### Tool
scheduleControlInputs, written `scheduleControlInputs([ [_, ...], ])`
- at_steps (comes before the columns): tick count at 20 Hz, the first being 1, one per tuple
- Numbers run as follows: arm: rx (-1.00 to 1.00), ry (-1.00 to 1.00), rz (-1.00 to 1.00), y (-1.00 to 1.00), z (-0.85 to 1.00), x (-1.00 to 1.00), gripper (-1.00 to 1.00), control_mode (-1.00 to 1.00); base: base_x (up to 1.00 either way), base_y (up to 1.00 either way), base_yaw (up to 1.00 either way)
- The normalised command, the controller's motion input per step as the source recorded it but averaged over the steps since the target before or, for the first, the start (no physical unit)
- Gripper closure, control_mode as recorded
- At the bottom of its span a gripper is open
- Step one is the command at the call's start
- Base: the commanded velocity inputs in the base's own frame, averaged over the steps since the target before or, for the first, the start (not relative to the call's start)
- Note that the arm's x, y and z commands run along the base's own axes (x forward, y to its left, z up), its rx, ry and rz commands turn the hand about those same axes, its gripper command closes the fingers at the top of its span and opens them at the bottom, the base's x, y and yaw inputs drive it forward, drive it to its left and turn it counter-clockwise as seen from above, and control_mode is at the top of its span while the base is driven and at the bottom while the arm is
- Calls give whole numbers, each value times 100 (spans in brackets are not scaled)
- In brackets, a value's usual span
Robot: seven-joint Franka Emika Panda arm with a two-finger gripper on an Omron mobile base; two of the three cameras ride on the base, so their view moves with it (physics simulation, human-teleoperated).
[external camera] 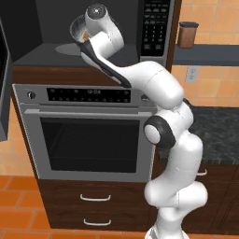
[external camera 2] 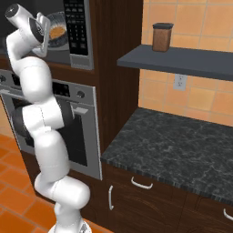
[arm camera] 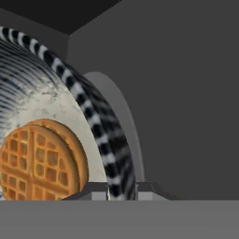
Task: Open the microwave, place the bowl with waffle inside the microwave, then close the microwave door and turn it on.
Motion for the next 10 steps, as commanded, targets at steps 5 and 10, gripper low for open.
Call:
scheduleControlInputs([
  [5, 0, 1, 0, 24, -8, 36, 100, -100, 0, 0, 0],
  [10, 0, 0, 0, 3, -31, 0, -100, -100, 0, 0, 0],
])
